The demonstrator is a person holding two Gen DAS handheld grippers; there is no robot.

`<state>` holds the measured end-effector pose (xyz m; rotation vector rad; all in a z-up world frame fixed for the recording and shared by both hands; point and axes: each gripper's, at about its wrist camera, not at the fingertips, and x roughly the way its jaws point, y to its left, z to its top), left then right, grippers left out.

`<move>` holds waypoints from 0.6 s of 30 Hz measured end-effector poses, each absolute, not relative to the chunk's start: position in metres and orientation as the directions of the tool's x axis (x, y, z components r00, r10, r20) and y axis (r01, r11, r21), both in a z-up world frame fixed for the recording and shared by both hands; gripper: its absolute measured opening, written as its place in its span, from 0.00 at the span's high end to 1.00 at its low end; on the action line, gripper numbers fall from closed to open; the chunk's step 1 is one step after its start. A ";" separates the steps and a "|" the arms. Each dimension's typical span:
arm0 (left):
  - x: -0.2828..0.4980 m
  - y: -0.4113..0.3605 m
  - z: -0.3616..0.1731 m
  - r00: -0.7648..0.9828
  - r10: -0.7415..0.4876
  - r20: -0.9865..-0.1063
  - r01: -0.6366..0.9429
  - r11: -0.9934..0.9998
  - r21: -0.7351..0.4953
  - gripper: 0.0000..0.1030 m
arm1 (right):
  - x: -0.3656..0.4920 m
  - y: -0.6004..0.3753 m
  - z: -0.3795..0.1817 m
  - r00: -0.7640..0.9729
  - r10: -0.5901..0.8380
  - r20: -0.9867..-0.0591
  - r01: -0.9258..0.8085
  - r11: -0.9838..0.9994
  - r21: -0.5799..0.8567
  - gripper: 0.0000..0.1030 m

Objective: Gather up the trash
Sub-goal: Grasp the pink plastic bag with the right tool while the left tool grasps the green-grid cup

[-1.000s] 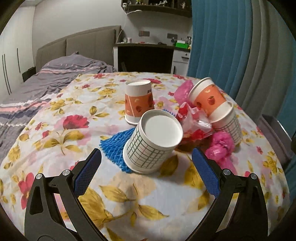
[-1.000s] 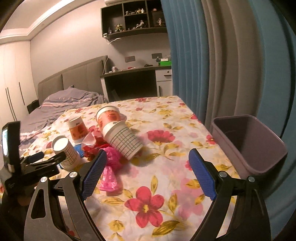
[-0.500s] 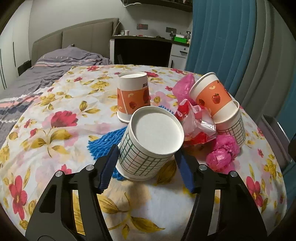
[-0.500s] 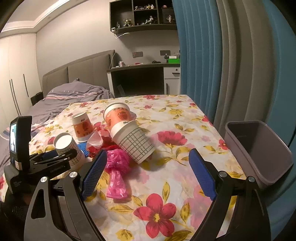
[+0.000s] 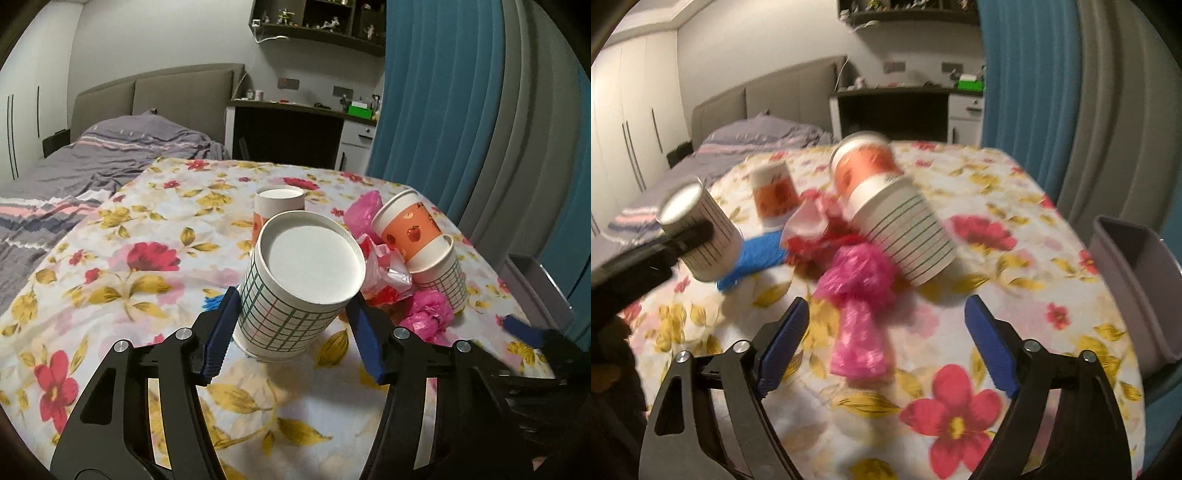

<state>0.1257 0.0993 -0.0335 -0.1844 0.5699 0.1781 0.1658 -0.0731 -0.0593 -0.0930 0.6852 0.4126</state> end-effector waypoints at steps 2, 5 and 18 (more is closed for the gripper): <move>0.119 0.100 -0.032 0.830 0.112 -0.546 -0.217 0.967 -0.131 0.44 | 0.169 -0.067 -0.066 0.670 0.347 -0.656 -0.410 0.910 0.062 0.28; 0.111 0.102 -0.033 0.831 0.114 -0.544 -0.221 0.966 -0.134 0.44 | 0.173 -0.062 -0.073 0.645 0.346 -0.681 -0.416 0.907 0.068 0.39; 0.101 0.103 -0.034 0.831 0.082 -0.550 -0.207 0.964 -0.168 0.44 | 0.167 -0.055 -0.084 0.585 0.356 -0.729 -0.471 0.881 0.052 0.94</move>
